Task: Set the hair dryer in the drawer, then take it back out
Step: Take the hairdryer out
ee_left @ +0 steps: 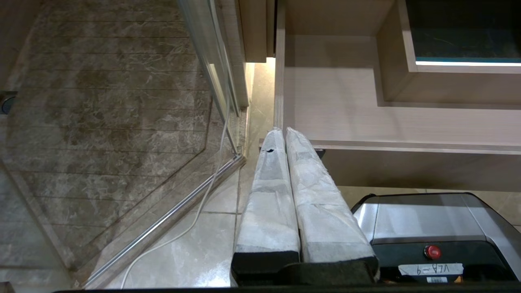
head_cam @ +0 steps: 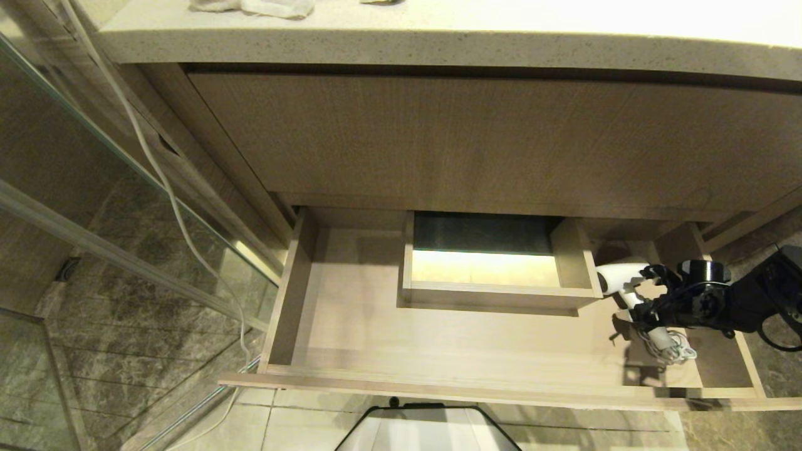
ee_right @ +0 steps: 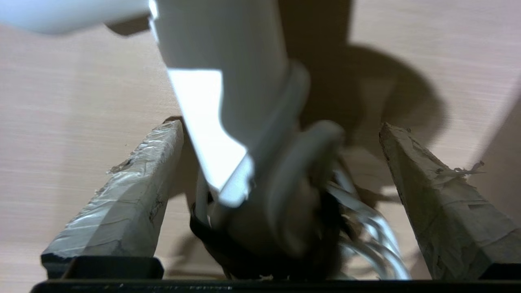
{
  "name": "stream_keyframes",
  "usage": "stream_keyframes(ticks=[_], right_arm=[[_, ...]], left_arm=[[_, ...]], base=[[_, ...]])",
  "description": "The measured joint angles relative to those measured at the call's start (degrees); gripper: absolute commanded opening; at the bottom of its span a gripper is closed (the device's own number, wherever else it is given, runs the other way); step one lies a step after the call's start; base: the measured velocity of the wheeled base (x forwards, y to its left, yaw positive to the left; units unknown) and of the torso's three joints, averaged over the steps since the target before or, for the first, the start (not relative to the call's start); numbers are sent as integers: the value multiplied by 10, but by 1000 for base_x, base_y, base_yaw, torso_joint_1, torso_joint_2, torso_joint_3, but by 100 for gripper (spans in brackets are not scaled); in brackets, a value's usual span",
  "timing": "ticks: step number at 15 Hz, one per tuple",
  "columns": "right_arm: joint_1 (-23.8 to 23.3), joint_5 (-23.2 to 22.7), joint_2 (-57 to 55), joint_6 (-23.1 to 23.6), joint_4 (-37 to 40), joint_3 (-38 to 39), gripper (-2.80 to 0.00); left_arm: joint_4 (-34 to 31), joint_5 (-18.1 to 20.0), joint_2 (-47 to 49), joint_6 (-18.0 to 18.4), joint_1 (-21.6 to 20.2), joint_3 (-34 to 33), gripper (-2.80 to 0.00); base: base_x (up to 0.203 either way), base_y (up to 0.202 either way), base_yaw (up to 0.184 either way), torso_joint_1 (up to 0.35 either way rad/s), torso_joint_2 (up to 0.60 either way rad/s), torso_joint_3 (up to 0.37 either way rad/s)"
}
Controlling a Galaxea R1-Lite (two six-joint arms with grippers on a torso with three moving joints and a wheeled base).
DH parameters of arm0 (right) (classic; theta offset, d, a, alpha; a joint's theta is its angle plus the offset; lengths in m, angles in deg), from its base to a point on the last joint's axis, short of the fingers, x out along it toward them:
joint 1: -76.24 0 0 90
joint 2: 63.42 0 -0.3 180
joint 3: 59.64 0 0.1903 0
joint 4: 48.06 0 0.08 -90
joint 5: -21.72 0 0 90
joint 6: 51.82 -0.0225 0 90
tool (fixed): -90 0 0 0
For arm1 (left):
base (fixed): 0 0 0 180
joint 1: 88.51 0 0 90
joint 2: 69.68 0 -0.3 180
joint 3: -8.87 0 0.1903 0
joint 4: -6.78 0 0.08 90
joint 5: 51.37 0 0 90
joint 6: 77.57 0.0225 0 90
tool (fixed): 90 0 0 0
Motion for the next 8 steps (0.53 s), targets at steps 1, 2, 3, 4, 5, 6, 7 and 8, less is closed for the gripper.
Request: stream_keyframes(ticks=[1,2,3,4,5,6,7,8], right_arm=[[-2,-2,-8,0,0,-8,0],[-3,-3,-14,0,-1,-12,0],[-3,-3,-20,0,-1,-16,0],[-4,-5,-25,1,-1,-19,0],[-5,-5,-28,1,-2,-21,-280],[-6,-5,-31,1,-2,-23,-280],[-8,-6,-32,1,-1,-24,-280],[-10,-5,-32,2,0,-26,-280]], left_arm=[[0,0,0,0,0,0,-280],[0,0,0,0,0,0,-280],[0,0,0,0,0,0,-280],[0,0,0,0,0,0,-280],[0,0,0,0,0,0,-280],[0,0,0,0,0,0,-280],[0,0,0,0,0,0,-280],[0,0,0,0,0,0,-280]], base=[[0,0,0,0,0,0],[0,0,0,0,0,0],[0,0,0,0,0,0],[0,0,0,0,0,0],[0,0,0,0,0,0],[0,0,0,0,0,0],[0,0,0,0,0,0],[0,0,0,0,0,0]])
